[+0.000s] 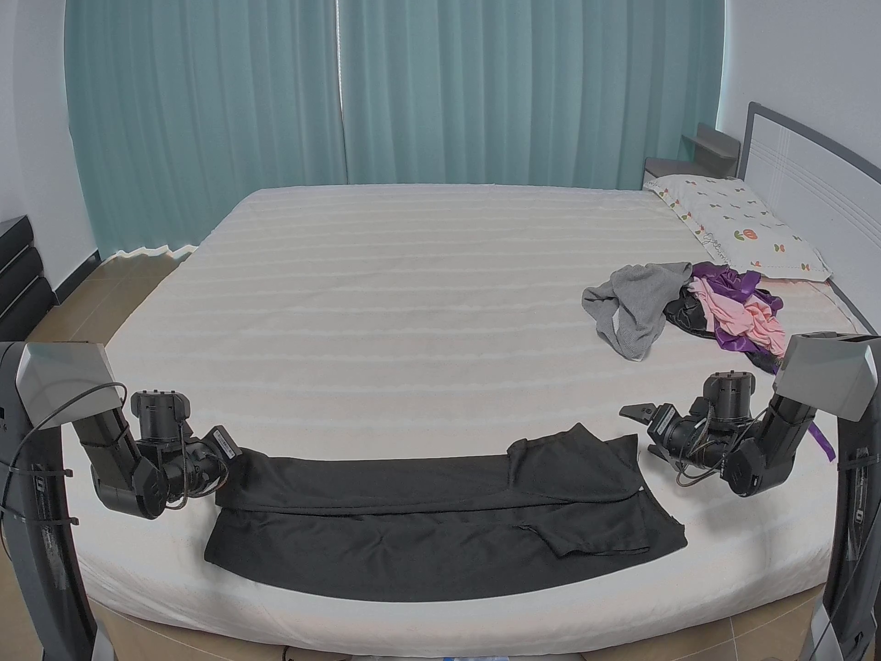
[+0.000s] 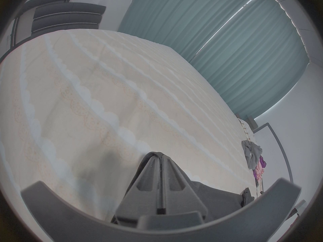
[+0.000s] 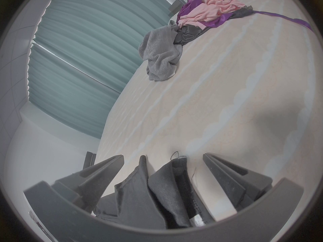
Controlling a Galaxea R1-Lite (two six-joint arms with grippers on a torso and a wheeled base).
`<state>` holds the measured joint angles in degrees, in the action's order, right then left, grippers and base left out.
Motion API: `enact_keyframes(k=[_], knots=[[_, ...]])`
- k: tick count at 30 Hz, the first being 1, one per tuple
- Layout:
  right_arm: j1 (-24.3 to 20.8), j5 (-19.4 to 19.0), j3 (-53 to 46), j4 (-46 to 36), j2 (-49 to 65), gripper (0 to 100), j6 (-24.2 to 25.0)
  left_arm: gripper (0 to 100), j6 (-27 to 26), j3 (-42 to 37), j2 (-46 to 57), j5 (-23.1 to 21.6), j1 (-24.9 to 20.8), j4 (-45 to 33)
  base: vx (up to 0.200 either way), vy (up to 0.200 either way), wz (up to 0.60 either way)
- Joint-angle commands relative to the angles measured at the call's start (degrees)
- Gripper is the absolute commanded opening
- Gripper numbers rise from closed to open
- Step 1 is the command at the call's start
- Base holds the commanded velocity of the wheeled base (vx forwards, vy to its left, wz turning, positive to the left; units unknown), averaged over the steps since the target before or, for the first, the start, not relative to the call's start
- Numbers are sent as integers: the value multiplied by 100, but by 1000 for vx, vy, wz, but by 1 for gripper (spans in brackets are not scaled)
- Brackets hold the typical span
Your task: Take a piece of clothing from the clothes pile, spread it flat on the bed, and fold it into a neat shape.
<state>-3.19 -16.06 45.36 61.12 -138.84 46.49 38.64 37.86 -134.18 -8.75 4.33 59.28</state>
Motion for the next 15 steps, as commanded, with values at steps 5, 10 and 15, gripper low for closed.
enact_keyframes(k=[5, 10, 15], knots=[[-182, 41, 245, -4, -337, 100, -229, 0, 12, -51, 6, 5, -28, 48, 0, 0, 0], [-173, 111, 315, 49, -416, 0, -352, 0, 12, -69, -12, 5, -28, 39, 0, 0, 0], [-102, 103, 298, 75, -381, 0, -343, 0, 12, -60, -20, 5, -28, 48, 0, 0, 0]])
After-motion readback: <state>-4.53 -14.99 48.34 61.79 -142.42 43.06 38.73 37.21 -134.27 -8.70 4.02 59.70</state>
